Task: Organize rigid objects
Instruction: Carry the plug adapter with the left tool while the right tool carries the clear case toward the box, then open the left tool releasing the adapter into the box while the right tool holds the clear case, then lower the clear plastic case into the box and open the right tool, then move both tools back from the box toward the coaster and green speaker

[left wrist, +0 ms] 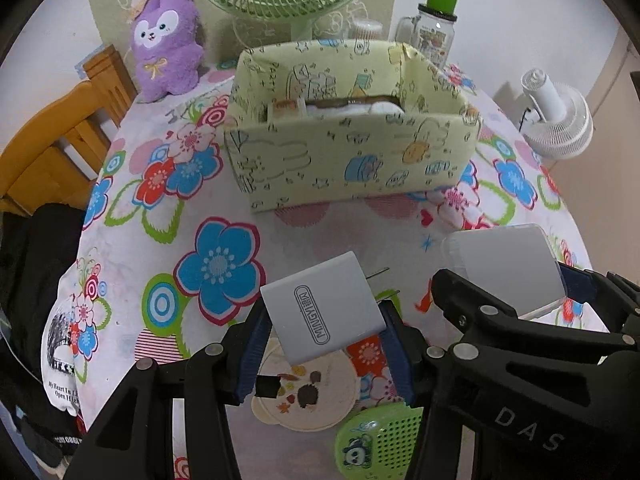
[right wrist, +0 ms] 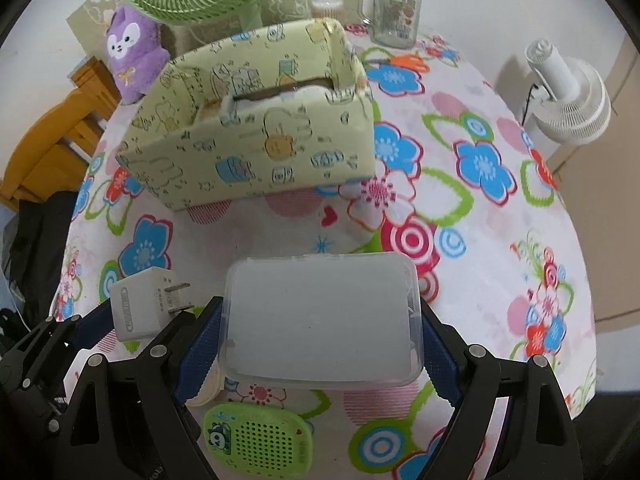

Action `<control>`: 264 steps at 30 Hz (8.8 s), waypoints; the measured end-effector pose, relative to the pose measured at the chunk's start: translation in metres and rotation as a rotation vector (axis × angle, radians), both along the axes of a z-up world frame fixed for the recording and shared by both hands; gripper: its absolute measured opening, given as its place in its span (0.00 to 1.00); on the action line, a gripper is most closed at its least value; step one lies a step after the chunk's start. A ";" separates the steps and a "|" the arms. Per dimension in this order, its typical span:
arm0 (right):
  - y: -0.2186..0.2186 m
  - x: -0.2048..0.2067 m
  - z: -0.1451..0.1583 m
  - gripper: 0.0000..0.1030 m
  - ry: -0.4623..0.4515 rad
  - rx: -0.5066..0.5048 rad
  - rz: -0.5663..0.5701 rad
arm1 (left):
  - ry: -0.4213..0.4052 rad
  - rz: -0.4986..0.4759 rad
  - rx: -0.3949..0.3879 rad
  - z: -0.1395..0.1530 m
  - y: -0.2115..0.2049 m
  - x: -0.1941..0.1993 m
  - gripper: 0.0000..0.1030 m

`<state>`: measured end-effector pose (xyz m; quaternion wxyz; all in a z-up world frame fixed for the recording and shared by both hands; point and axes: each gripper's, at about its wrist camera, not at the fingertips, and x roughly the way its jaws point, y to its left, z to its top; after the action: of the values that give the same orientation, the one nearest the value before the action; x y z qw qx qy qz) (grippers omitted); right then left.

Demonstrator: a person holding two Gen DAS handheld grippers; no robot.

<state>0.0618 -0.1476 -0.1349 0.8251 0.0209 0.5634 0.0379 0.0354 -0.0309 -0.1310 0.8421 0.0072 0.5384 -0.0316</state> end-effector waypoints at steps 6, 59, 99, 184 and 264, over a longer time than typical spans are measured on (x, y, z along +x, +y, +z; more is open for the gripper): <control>-0.003 0.007 0.015 0.87 -0.018 0.008 0.035 | -0.017 0.038 0.018 0.014 -0.005 0.003 0.54; -0.006 0.106 0.081 0.87 -0.099 0.039 0.150 | -0.056 0.104 -0.010 0.070 -0.014 0.096 0.54; 0.003 0.185 0.028 0.87 -0.085 -0.019 0.098 | 0.030 -0.023 -0.057 0.003 -0.007 0.191 0.54; 0.000 0.111 0.066 0.93 -0.151 0.022 0.130 | -0.083 0.023 0.007 0.063 -0.015 0.092 0.98; 0.020 -0.063 0.019 0.93 -0.122 0.030 0.051 | 0.021 -0.094 -0.019 -0.012 0.027 -0.041 0.98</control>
<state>-0.0011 -0.1273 -0.1161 0.8562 0.0165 0.5118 0.0687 -0.0053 -0.0036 -0.1425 0.8339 0.0240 0.5461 -0.0763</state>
